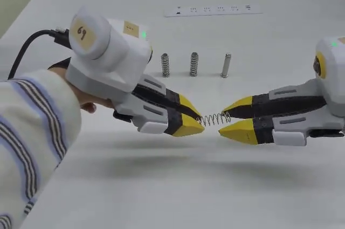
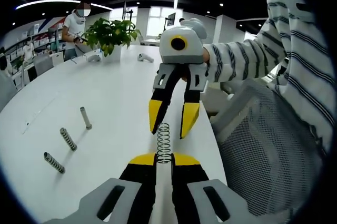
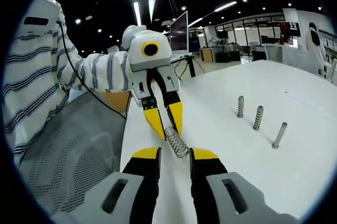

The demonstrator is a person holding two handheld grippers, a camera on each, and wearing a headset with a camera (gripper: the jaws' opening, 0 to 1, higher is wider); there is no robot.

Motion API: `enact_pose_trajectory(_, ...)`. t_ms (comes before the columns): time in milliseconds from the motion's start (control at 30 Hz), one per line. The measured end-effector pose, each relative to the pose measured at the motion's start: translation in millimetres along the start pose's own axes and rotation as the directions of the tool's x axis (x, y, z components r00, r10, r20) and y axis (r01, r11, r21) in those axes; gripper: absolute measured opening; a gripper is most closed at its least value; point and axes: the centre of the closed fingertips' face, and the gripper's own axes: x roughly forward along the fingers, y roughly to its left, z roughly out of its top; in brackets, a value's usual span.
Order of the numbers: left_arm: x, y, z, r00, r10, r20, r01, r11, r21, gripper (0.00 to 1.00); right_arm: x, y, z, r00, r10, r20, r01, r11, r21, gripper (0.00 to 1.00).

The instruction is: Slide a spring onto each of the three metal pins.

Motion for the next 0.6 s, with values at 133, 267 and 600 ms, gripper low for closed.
enact_pose_trajectory(133,-0.1,-0.7,-3.8,0.9999,-0.006,-0.015,0.006,1.0,0.002,0.02,1.9,0.8,-0.9,1.0,0.009,-0.004,-0.009,1.0,0.0,0.17)
enact_pose_trajectory(267,0.1,-3.6,-7.3,0.9995,-0.018,-0.026,0.018,1.0,0.003,0.02,2.6,-0.6,-2.0,0.9998,0.017,-0.01,-0.017,1.0,0.005,0.12)
enact_pose_trajectory(600,4.1,-8.4,-15.3,0.9991,-0.028,-0.031,0.028,1.0,-0.006,0.02,5.0,5.2,-3.4,0.9977,0.056,-0.039,-0.055,0.998,0.031,0.09)
